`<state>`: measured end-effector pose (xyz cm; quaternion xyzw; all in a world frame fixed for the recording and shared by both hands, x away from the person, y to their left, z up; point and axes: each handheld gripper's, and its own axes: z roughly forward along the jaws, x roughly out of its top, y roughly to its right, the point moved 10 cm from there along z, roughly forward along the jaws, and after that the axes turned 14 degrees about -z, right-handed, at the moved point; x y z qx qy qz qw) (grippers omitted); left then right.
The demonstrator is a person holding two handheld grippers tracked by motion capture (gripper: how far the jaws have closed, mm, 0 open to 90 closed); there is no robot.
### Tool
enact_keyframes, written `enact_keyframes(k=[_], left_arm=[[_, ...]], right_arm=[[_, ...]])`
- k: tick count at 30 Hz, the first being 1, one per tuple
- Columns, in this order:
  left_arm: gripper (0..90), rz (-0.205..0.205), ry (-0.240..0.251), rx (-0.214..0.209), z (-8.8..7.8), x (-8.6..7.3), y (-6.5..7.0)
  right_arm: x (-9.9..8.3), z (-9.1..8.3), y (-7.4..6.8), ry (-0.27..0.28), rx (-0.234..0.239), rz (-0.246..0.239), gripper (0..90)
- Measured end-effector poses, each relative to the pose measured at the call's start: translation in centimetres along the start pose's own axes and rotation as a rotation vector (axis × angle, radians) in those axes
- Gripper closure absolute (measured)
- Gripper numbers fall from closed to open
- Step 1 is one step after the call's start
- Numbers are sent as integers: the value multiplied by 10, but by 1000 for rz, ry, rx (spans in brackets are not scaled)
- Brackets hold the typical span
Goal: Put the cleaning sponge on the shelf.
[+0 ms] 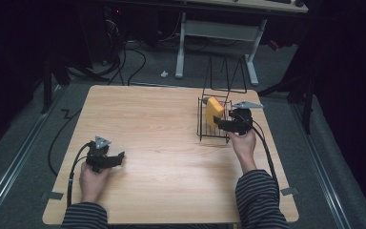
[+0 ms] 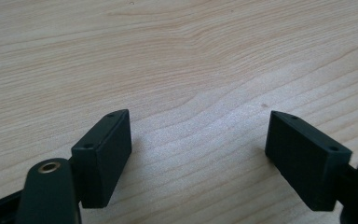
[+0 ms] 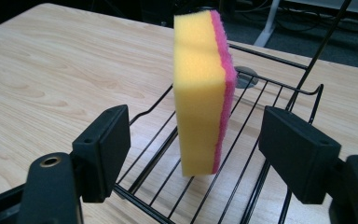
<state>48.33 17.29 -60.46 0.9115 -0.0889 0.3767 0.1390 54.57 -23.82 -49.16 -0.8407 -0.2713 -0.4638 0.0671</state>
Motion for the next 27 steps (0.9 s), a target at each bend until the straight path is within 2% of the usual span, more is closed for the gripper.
enact_keyframes(k=[5,11,16,24,27], left_arm=[[231,0,0,0,0,0,0],[232,1,0,0,0,0,0],[232,0,0,0,0,0,0],[232,0,0,0,0,0,0],[231,1,0,-1,0,0,0]], right_arm=[[2,-6,0,30,-4,6,279],[-4,-14,3,22,-5,13,282],[0,-23,3,45,-8,21,287],[1,-34,2,53,-17,-3,296],[0,-40,3,73,-21,17,305]])
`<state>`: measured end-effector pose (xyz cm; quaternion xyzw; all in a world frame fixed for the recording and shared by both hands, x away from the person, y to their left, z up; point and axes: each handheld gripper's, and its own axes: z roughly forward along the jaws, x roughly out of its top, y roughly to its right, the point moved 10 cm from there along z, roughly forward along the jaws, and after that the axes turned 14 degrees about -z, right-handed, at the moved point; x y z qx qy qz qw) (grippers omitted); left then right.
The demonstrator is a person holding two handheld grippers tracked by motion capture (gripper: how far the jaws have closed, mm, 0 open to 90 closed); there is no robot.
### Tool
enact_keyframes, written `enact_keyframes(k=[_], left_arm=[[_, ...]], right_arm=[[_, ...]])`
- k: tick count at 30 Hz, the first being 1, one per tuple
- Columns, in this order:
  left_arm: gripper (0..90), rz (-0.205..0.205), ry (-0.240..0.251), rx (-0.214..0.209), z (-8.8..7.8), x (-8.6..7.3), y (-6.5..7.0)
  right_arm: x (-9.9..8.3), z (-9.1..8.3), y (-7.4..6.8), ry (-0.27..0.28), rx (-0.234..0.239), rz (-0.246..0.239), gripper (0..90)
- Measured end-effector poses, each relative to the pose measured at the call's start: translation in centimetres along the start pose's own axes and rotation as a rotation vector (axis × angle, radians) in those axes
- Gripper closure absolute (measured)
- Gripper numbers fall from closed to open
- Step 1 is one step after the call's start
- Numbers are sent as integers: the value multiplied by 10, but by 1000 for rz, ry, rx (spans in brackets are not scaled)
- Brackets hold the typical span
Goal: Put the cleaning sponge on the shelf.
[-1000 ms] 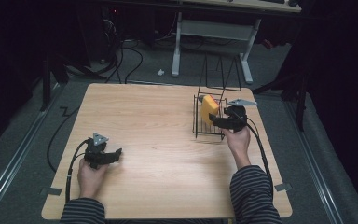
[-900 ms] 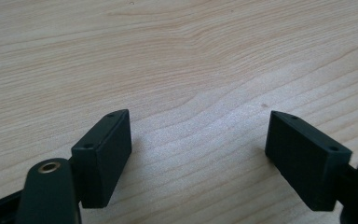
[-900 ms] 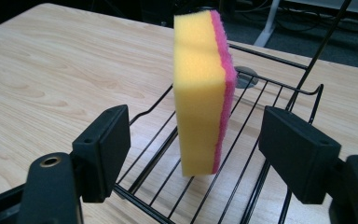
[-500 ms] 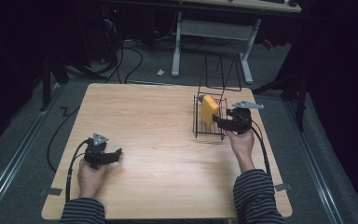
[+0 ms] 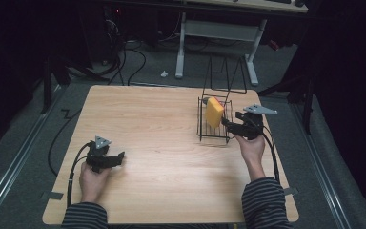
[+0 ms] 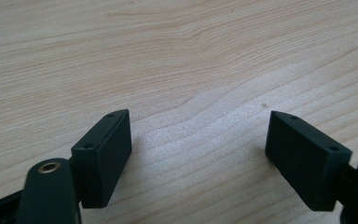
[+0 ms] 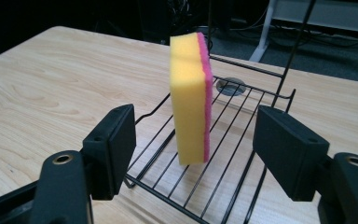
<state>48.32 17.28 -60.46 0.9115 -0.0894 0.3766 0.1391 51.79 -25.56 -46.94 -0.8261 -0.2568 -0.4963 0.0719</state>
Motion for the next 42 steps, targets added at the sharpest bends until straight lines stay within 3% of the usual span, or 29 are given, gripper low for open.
enact_keyframes(k=[8,22,35,42], left_arm=[[232,0,0,0,0,0,0],[232,1,0,-1,0,0,0],[232,1,0,-1,0,0,0],[231,1,0,-1,0,0,0]], right_arm=[[-4,-16,8,3,-12,15,306],[1,-39,6,51,-20,17,326],[-15,-62,11,64,-40,40,328],[-19,-75,8,102,-43,43,331]])
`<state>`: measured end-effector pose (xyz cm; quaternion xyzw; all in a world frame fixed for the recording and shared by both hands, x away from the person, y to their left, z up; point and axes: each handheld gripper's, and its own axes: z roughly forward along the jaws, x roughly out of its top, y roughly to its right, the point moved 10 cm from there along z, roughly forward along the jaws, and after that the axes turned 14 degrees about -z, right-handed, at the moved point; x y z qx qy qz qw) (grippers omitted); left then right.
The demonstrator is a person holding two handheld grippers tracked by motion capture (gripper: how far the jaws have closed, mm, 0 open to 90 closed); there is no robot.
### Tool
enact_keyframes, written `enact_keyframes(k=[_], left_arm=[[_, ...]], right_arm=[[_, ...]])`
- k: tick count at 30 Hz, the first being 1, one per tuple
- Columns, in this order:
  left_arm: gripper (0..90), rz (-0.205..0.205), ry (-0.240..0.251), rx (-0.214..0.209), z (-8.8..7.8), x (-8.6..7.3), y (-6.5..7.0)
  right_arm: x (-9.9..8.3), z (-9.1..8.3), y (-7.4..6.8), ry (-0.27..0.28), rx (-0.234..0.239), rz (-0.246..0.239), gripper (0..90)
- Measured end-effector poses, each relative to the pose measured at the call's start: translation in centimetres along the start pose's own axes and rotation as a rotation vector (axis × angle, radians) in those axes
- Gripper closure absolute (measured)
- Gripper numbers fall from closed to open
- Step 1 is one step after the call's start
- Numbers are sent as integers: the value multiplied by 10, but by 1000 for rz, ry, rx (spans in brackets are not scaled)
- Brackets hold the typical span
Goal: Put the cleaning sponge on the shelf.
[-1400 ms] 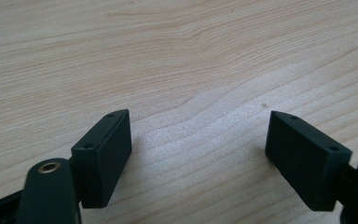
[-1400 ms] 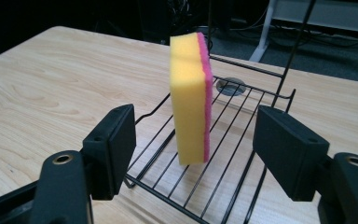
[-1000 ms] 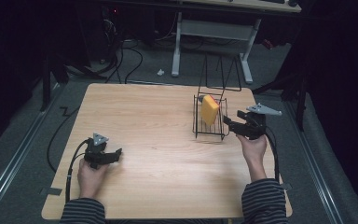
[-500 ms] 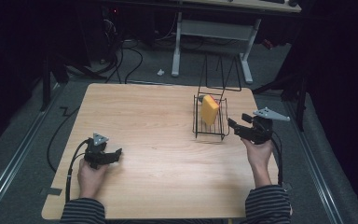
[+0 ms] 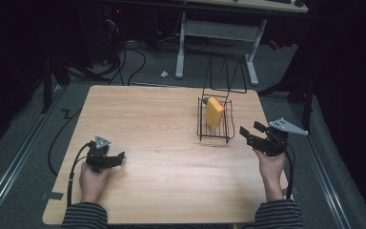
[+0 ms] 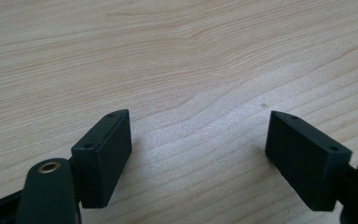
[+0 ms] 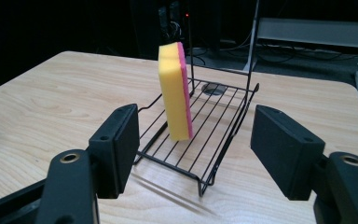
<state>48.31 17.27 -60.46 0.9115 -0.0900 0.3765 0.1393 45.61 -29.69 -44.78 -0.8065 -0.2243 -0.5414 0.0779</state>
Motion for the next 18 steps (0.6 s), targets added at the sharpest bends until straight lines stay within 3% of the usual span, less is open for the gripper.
enact_keyframes(k=[18], left_arm=[[232,0,0,0,0,0,0]], right_arm=[[-16,-17,-2,29,-9,27,331]])
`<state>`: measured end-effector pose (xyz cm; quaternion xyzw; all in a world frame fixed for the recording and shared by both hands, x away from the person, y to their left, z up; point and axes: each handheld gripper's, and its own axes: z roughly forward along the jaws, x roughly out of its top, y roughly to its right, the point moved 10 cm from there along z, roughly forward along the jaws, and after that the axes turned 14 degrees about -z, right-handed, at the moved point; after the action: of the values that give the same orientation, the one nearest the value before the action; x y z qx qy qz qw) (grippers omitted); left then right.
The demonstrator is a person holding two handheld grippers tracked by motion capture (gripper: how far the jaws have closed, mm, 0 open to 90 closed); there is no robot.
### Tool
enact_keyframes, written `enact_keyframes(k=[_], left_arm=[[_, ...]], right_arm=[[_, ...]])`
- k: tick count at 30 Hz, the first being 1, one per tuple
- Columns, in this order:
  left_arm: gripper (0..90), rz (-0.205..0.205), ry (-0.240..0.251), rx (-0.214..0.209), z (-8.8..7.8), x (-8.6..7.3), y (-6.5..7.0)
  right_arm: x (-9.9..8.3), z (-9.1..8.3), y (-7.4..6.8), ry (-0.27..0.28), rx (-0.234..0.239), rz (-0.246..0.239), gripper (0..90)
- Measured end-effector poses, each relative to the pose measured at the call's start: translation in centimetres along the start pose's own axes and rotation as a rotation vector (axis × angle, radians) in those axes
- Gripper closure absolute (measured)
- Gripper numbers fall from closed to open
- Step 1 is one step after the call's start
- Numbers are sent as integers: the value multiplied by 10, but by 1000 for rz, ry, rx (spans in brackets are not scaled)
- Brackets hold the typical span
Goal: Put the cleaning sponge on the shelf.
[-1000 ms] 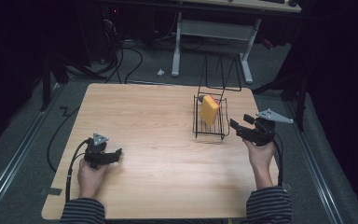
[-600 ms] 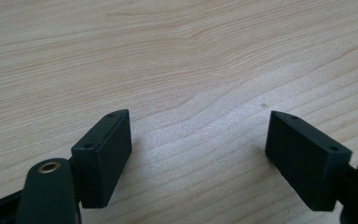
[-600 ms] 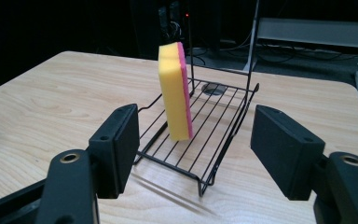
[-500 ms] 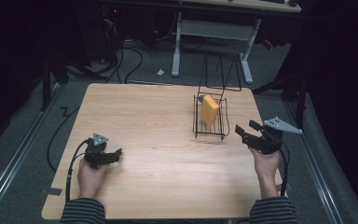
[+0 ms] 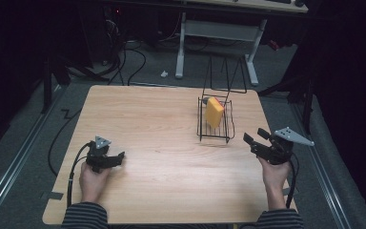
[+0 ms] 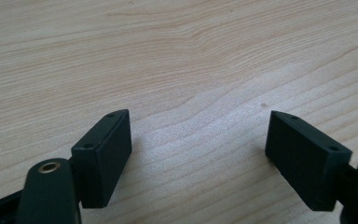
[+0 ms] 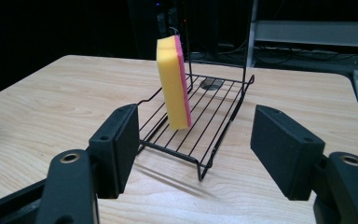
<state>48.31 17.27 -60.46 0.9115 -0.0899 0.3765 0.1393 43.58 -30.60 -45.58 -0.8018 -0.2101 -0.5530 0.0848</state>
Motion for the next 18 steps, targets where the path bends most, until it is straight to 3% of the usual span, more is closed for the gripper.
enact_keyframes(k=[18], left_arm=[[231,0,0,1,0,0,0]], right_arm=[[-20,1,-12,3,16,14,330]])
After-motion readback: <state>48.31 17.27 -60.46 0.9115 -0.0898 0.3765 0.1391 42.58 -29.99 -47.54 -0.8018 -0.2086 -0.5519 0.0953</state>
